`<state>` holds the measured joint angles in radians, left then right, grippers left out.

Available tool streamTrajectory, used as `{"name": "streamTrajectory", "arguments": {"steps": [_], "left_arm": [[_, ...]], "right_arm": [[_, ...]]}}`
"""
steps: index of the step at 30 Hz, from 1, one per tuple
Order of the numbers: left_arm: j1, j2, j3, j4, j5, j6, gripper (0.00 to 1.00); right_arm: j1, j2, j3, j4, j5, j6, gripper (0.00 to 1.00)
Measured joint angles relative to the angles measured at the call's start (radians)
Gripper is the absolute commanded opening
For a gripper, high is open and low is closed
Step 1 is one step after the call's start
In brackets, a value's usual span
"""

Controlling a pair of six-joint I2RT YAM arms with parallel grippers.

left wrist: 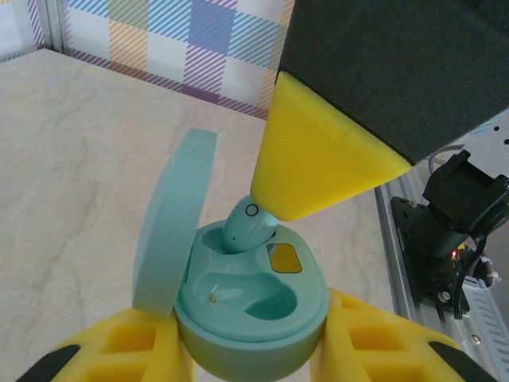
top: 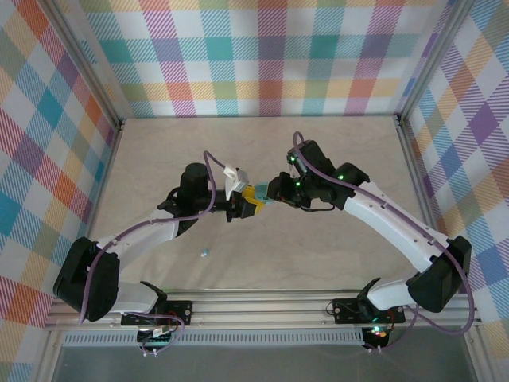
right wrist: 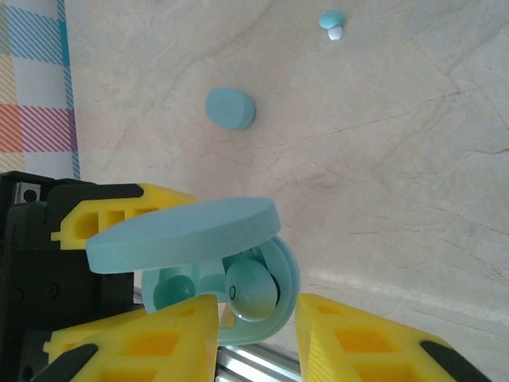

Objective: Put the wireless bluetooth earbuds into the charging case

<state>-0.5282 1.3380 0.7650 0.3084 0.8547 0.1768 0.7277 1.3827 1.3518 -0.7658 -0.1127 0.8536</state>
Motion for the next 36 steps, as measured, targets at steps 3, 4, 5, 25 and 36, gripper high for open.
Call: {"name": "streamTrajectory", "arguments": {"steps": [3, 4, 5, 25, 36], "left_arm": [[0.000, 0.000, 0.000, -0.002, 0.000, 0.000, 0.06], [0.000, 0.000, 0.000, -0.002, 0.000, 0.001, 0.06], [0.000, 0.000, 0.000, -0.002, 0.000, 0.002, 0.06], [-0.001, -0.006, 0.000, -0.048, 0.011, 0.044, 0.06], [0.000, -0.006, 0.006, -0.048, 0.096, 0.056, 0.06]], "right_arm": [[0.000, 0.009, 0.000, 0.008, 0.000, 0.000, 0.31], [0.000, 0.012, 0.000, 0.010, -0.001, 0.000, 0.30], [0.000, 0.016, 0.000, 0.013, -0.001, 0.000, 0.30], [0.000, 0.034, 0.000, 0.024, -0.007, -0.024, 0.11], [-0.032, -0.049, -0.078, 0.076, -0.101, -0.206, 0.02]]}}
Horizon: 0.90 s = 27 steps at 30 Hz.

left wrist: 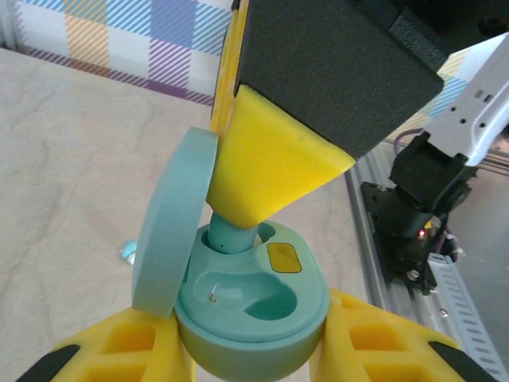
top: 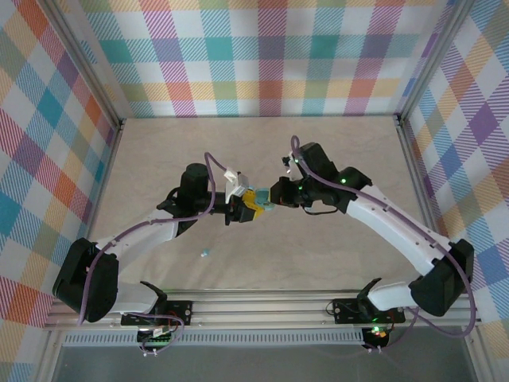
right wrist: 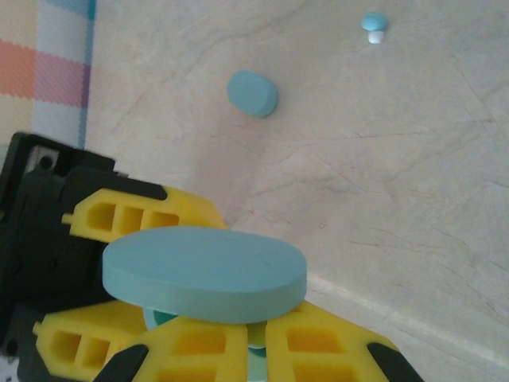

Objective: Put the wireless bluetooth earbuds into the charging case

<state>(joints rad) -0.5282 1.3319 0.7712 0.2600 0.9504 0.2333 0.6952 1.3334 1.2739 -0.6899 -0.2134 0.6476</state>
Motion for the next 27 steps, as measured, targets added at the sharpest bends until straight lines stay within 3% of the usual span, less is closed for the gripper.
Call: {"name": "streamTrajectory", "arguments": {"steps": [15, 27], "left_arm": [[0.011, -0.003, 0.056, -0.063, 0.118, 0.058, 0.05], [0.014, -0.004, 0.079, -0.128, 0.125, 0.098, 0.05]], "right_arm": [[-0.087, -0.054, -0.023, 0.016, -0.247, -0.280, 0.00], [-0.100, -0.055, -0.024, 0.019, -0.278, -0.277, 0.00]]}}
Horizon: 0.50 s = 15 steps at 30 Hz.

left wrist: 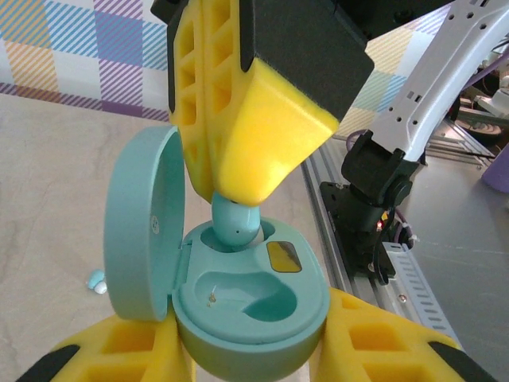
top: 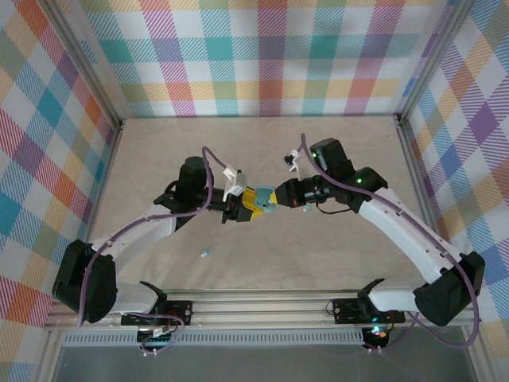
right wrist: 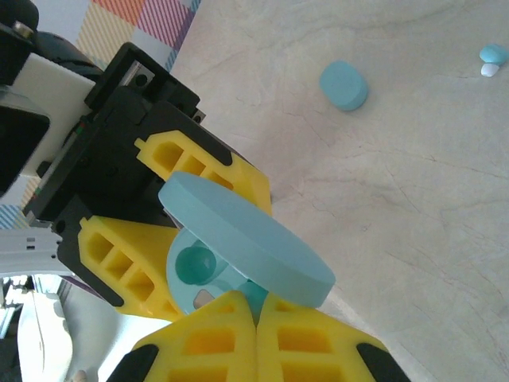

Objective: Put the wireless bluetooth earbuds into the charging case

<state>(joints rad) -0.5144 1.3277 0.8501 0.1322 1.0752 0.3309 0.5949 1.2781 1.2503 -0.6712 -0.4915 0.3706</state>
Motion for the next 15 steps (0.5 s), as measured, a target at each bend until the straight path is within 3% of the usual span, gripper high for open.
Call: {"name": "streamTrajectory", "arguments": {"steps": [15], "left_arm": [[0.000, 0.000, -0.002, 0.008, -0.022, -0.027, 0.05]], "right_arm": [[-0.008, -0.034, -0.074, 0.129, 0.005, 0.091, 0.00]]}}
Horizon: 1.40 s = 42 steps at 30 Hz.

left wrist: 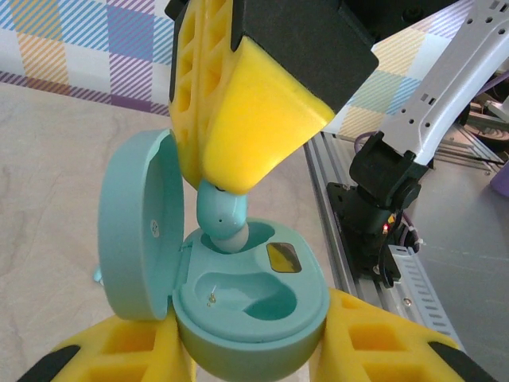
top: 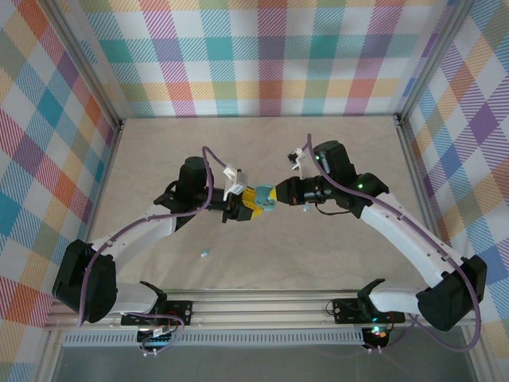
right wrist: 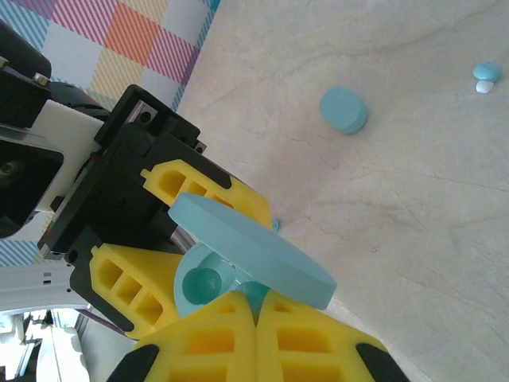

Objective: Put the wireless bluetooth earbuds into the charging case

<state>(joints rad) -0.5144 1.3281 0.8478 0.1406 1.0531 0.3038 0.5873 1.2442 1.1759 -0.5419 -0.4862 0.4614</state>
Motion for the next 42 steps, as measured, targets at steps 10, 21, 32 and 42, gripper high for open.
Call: {"name": "streamTrajectory", "arguments": {"steps": [10, 21, 32, 42], "left_arm": [[0.012, 0.007, 0.029, -0.079, 0.084, 0.060, 0.04], [0.049, 0.154, 0.342, -0.775, 0.259, 0.607, 0.04], [0.108, 0.447, 0.546, -1.644, 0.454, 1.586, 0.05], [0.164, 0.453, 0.546, -1.759, 0.488, 1.724, 0.05]], "right_arm": [[-0.039, 0.005, 0.021, -0.074, -0.130, -0.178, 0.00], [-0.063, 0.029, 0.077, -0.133, -0.313, -0.365, 0.00], [-0.063, 0.040, 0.085, -0.127, -0.322, -0.425, 0.00], [-0.057, -0.002, 0.066, -0.047, -0.166, -0.308, 0.01]]}}
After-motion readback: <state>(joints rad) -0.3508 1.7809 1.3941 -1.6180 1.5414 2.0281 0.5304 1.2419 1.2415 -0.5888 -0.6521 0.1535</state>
